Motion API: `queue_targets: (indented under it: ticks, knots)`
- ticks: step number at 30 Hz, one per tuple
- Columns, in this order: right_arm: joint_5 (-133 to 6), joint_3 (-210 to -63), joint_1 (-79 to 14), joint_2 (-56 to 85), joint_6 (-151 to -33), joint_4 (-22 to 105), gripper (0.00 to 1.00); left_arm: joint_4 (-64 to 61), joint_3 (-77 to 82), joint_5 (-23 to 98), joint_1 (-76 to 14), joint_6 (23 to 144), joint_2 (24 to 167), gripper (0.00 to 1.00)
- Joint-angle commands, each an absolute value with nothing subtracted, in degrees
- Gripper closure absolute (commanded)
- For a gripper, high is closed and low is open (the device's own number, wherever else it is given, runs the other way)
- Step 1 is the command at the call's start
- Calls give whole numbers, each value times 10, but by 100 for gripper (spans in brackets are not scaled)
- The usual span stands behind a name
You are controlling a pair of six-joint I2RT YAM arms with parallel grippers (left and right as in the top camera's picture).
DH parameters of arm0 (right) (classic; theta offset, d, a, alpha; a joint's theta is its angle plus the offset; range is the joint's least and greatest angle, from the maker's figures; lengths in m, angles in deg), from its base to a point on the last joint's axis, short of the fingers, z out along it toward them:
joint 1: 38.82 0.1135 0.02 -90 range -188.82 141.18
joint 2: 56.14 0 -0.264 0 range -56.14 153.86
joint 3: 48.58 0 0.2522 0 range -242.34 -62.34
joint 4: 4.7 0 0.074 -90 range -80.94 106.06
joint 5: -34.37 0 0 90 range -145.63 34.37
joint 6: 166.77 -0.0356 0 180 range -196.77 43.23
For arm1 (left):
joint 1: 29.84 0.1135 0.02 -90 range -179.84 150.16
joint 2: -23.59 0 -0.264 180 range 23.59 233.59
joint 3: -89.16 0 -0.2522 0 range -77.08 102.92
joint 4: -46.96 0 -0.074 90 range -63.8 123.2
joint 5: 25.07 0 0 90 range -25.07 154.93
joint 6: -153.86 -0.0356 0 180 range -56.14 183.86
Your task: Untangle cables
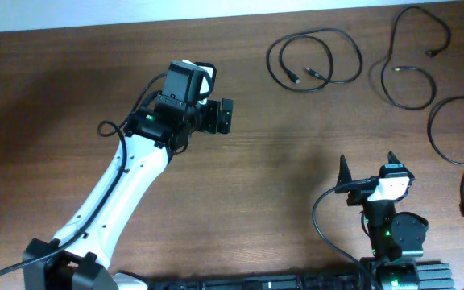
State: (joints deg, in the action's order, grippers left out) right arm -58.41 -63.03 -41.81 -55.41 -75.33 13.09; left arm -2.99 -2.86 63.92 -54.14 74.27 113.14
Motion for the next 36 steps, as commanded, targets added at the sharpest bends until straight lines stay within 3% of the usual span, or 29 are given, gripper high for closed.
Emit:
queue_targets:
  ticks: [1,5,11,17,19,27,36]
  knots:
    - [-577,-627,-415,-559,-753,133,1,-29,-23,643,-541,749,1127,1]
    - [-577,-627,-415,-559,-753,133,2,-44,-23,660,-540,736,1127,1]
    - [-577,-627,-415,-559,-753,133,1,-65,-30,837,-534,728,1120,1]
    - [-577,-627,-415,-560,-753,133,1,-63,-52,764,-422,728,1040,1]
    - [-577,-627,-415,-559,-753,133,1,-56,-100,771,-395,728,968,1]
    - [-577,-627,-415,-560,-753,133,2,202,-527,765,-325,728,533,1]
    - [-577,-627,-415,-559,-753,133,2,248,-699,761,-297,720,319,1]
